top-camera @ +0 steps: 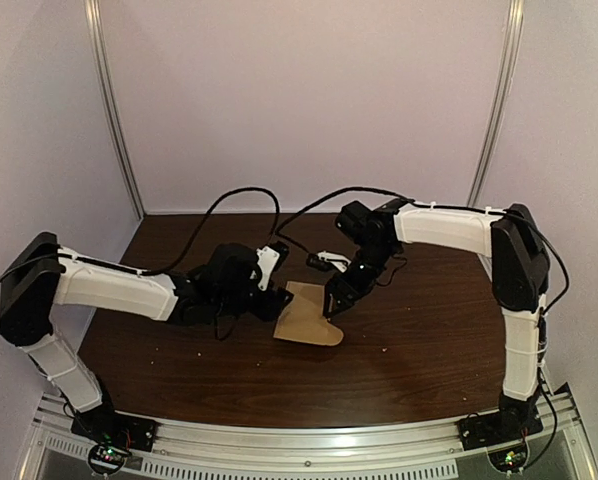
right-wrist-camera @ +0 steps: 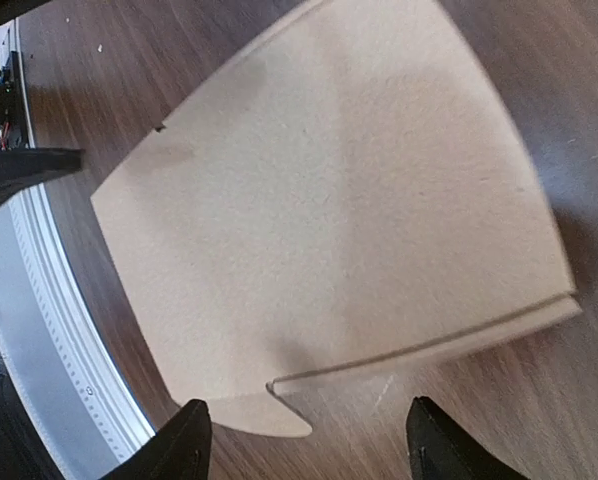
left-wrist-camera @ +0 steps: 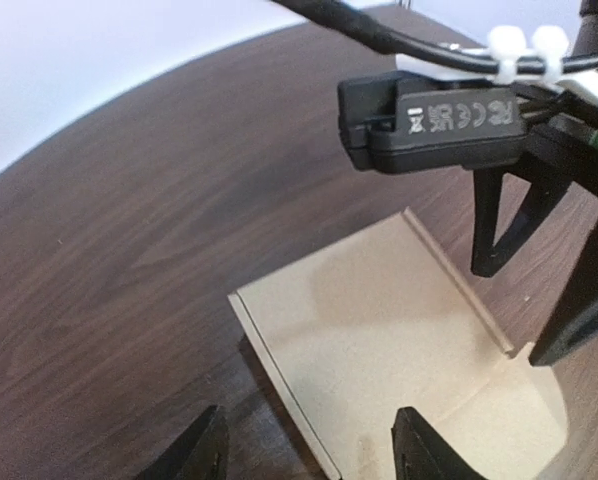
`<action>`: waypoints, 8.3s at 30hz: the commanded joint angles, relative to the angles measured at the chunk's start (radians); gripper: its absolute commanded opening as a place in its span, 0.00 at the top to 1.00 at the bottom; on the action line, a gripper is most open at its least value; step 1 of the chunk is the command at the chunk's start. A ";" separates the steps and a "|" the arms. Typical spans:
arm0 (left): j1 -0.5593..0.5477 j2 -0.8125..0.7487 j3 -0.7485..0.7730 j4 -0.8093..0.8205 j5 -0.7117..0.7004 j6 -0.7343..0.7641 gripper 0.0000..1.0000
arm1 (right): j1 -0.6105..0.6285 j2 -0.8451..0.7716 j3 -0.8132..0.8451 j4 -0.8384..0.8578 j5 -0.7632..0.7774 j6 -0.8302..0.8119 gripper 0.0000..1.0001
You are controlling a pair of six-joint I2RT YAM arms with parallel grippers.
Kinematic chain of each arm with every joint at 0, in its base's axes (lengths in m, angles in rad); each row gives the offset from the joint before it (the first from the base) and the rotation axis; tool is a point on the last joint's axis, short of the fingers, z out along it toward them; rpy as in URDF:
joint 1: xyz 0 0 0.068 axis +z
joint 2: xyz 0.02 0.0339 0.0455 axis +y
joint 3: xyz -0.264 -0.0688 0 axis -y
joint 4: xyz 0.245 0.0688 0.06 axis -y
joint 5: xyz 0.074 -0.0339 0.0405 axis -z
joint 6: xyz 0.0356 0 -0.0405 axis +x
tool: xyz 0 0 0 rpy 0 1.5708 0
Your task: Fold the paper box
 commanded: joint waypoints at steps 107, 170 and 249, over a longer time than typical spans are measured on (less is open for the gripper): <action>0.013 -0.392 -0.335 -0.167 -0.070 -0.133 0.38 | -0.168 0.332 0.371 0.002 -0.202 0.015 0.64; 0.010 0.075 -0.248 0.251 -0.015 -0.301 0.41 | -0.142 0.283 0.415 -0.049 -0.095 -0.070 0.59; 0.011 0.281 0.098 0.171 -0.052 -0.122 0.42 | -0.268 0.518 0.504 0.096 -0.391 0.101 0.73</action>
